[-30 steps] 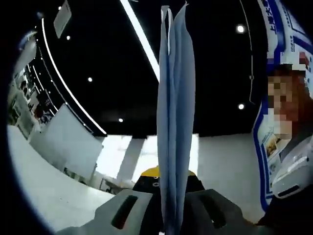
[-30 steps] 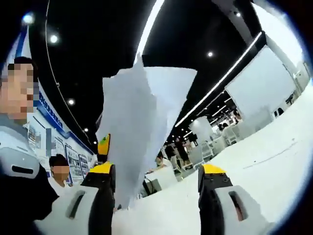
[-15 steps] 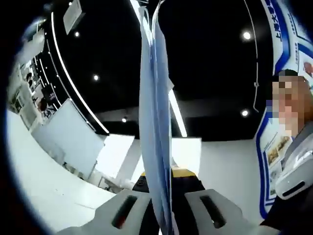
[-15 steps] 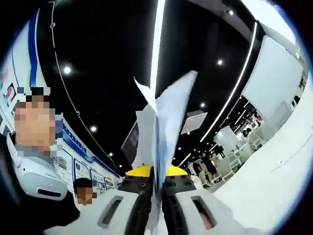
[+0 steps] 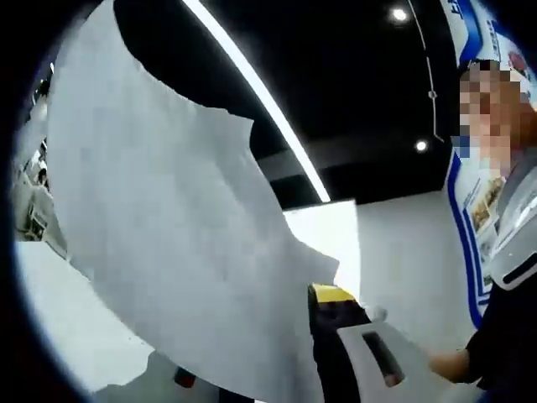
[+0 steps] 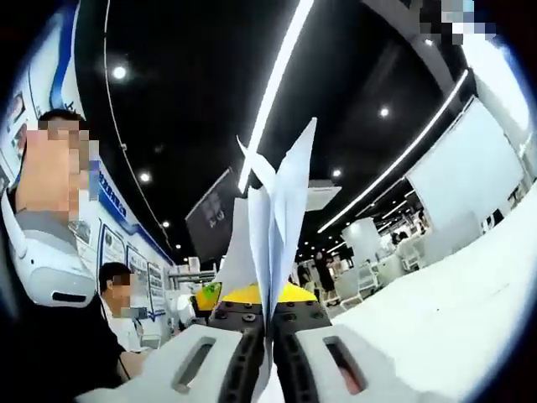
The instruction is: Organize the stack of printing papers by aligning and flattening the scattered papers on the table
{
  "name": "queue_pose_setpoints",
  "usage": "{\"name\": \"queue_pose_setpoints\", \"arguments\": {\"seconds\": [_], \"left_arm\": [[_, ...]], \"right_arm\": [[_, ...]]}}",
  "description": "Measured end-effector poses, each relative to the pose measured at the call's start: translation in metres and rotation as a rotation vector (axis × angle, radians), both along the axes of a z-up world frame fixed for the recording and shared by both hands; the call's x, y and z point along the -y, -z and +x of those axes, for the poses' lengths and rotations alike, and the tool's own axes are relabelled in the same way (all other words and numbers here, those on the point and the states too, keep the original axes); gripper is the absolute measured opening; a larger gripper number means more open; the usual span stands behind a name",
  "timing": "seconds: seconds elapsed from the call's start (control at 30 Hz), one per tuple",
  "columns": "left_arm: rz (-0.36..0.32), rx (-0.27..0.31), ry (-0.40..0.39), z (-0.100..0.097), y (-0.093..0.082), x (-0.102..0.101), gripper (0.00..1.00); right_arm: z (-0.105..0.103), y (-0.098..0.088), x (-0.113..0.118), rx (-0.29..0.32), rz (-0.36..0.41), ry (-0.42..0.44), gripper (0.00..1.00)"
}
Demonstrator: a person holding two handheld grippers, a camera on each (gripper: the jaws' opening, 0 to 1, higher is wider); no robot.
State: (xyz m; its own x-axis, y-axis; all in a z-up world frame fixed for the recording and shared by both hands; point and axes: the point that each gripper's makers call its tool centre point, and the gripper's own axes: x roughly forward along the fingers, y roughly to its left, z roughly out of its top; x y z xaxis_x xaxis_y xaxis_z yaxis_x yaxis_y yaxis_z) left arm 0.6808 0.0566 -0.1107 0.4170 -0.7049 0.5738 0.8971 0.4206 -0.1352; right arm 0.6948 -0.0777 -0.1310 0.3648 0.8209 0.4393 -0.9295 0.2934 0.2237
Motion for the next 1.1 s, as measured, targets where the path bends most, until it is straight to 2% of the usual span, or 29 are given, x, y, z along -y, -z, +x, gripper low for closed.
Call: {"name": "queue_pose_setpoints", "arguments": {"seconds": [0.13,0.2,0.3,0.47,0.53,0.63,0.8,0.9,0.93,0.97,1.1], "left_arm": [[-0.018,0.012,0.042,-0.007,-0.001,-0.013,0.26],[-0.017,0.032,0.085,-0.016,-0.001,-0.018,0.26],[0.023,0.090,0.111,-0.028,0.001,-0.025,0.26],[0.093,0.080,0.155,-0.031,0.010,-0.030,0.25],[0.131,0.072,0.147,-0.029,0.016,-0.029,0.25],[0.226,0.049,0.119,-0.019,0.036,-0.025,0.22],[0.351,0.015,0.043,0.004,0.067,-0.022,0.17],[0.429,0.009,-0.016,0.017,0.083,-0.019,0.08],[0.458,0.023,-0.054,0.021,0.085,-0.018,0.08],[0.459,0.037,-0.085,0.025,0.084,-0.018,0.07],[0.471,0.052,-0.120,0.028,0.081,-0.015,0.08]], "right_arm": [[-0.003,0.001,0.011,0.028,-0.035,0.001,0.00],[-0.004,0.004,0.018,0.048,-0.078,-0.005,0.00],[-0.008,0.007,0.024,0.062,-0.115,-0.018,0.00],[-0.011,0.014,0.031,0.090,-0.171,-0.029,0.00],[-0.010,0.020,0.035,0.083,-0.204,-0.036,0.00],[-0.008,0.030,0.038,0.082,-0.260,-0.030,0.00],[-0.003,0.048,0.039,0.118,-0.390,0.018,0.00],[-0.002,0.053,0.033,0.105,-0.400,0.019,0.00],[-0.002,0.056,0.030,0.103,-0.402,0.020,0.00],[-0.001,0.058,0.029,0.106,-0.403,0.033,0.00],[0.006,0.067,0.028,0.095,-0.418,0.078,0.00]]}}
